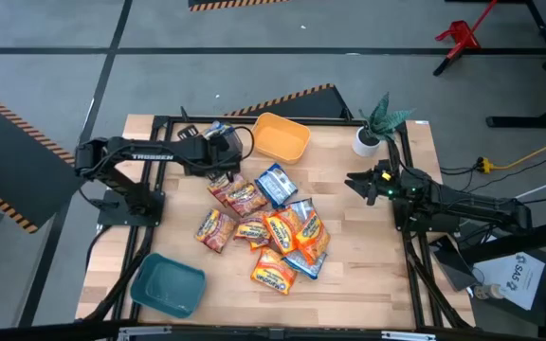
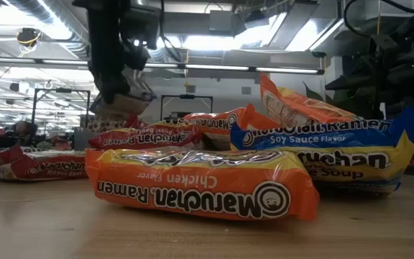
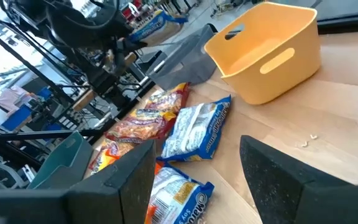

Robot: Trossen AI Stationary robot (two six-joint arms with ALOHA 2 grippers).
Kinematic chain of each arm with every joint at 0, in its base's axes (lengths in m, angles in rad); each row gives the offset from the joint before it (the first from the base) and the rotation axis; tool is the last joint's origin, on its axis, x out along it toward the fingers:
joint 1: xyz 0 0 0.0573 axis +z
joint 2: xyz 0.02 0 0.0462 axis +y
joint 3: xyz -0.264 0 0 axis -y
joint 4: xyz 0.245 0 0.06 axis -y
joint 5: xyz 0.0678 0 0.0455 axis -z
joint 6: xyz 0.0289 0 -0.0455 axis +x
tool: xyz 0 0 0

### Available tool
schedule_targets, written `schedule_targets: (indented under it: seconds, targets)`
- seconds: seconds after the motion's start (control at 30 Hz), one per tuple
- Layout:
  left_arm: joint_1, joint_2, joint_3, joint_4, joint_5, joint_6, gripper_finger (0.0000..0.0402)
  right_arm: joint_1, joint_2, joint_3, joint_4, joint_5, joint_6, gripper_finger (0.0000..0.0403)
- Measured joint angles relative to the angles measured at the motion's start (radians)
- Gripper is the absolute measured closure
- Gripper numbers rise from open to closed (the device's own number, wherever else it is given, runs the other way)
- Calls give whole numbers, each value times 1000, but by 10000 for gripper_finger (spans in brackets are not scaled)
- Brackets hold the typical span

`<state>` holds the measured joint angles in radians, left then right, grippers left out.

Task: Sort Maruchan noodles
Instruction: Put the pack of blue ramen noodle soup into the transparent black bin

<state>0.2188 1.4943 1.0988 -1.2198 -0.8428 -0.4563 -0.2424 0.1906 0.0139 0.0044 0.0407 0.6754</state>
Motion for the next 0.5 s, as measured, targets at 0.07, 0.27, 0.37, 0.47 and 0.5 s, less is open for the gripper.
schedule_targets:
  seconds: [0.07,0.27,0.37,0.47,0.5]
  targets:
    - [4,16,0,5,3,26,283,0,2,0,0,2,-1,182]
    - [3,53,0,90,-5,136,283,0,10,0,1,3,-1,182]
    - [3,65,0,97,-1,190,283,0,10,0,1,2,-1,182]
    - [4,66,-14,126,25,252,283,0,10,0,1,2,-1,182]
    - [4,66,-24,147,36,276,283,0,10,0,0,2,-3,182]
